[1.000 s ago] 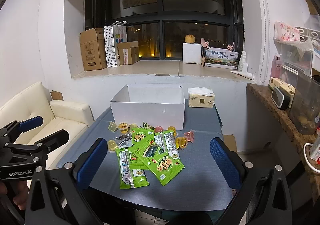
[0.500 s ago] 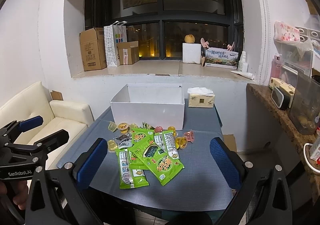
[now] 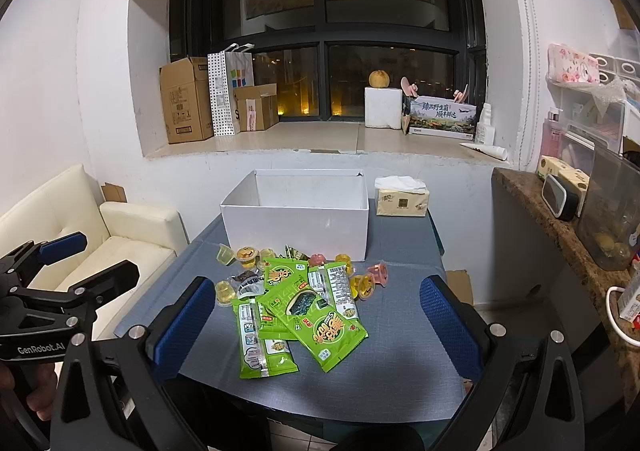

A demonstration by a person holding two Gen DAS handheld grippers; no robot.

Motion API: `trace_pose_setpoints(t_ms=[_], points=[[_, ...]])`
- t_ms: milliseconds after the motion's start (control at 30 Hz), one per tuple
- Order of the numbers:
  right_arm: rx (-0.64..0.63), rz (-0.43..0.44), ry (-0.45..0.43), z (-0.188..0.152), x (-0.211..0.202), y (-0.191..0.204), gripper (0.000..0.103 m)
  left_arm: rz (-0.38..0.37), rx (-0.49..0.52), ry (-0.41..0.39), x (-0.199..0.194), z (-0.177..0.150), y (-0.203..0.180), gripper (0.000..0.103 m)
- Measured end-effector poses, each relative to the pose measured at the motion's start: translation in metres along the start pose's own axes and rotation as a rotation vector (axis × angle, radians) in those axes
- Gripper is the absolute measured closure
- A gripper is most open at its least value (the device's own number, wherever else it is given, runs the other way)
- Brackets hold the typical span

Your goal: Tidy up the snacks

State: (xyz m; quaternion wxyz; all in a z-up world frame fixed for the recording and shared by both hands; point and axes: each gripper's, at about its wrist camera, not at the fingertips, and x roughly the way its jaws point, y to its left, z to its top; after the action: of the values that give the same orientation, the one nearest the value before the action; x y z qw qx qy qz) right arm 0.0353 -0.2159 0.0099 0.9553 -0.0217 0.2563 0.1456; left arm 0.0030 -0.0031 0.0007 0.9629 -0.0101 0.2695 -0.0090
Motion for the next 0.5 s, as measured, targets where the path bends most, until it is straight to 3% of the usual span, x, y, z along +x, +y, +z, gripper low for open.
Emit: trace_pose_setpoints(t_ms=[500], points=[[-0.002, -0.002, 0.000, -0.0002, -0.0002, 0.0001, 0.000, -0.003, 0.001, 0.002, -0.0008, 0.0007, -0.0009, 0.000]])
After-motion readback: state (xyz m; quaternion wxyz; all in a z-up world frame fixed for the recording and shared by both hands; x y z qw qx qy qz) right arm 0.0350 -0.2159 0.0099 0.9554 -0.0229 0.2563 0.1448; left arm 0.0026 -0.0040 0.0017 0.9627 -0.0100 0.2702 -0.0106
